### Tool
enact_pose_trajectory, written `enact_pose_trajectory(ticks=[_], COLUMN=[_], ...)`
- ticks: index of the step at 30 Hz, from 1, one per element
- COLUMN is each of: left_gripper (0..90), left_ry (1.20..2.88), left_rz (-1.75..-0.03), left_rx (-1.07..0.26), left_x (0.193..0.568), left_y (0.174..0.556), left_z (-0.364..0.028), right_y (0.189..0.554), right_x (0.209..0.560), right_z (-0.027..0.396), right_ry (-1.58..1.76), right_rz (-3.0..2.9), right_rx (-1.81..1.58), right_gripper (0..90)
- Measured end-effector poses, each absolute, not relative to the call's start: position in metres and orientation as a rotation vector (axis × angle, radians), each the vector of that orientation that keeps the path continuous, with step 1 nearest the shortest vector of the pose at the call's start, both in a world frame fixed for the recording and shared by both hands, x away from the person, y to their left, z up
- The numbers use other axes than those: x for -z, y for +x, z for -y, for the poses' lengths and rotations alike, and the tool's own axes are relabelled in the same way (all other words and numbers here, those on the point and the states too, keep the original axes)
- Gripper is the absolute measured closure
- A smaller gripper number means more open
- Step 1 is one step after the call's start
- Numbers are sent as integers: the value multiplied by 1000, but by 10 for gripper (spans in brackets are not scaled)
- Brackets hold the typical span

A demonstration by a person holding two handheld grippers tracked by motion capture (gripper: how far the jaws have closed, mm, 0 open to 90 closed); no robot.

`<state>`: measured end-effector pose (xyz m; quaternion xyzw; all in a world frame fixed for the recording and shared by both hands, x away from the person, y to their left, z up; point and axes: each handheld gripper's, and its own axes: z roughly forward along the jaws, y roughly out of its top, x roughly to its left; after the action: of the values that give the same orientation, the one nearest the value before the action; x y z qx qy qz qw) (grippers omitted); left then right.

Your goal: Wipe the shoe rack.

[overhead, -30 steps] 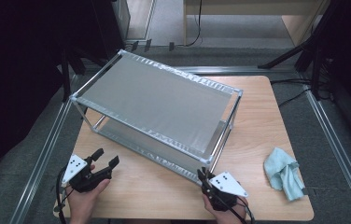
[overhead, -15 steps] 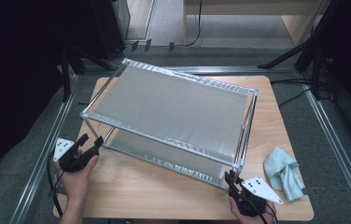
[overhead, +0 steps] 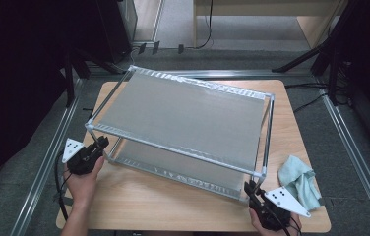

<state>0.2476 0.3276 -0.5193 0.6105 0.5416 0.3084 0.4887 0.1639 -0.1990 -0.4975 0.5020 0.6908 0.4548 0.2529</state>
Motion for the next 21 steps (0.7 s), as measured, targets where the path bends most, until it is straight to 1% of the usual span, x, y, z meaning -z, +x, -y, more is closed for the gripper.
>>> enact_pose_trajectory(ticks=[3,9,15,21], left_gripper=[789,785,778,771], left_ry=[1473,1454,1462,1496], left_rz=[-1307,-1274,-1239,-1206], left_rx=[-729,-665,-608,-551], left_x=[517,516,518,524], left_y=[232,198,173,156], left_z=[-331,-334,-326,-305], right_y=[175,211,250,276], right_x=[489,478,484,490], right_z=[200,206,209,219], right_ry=[1341,1373,1385,1439], right_rz=[-1873,-1862,-1865,-1838], right_rx=[-1227,-1203,-1114,-1069], right_gripper=[788,785,795,794])
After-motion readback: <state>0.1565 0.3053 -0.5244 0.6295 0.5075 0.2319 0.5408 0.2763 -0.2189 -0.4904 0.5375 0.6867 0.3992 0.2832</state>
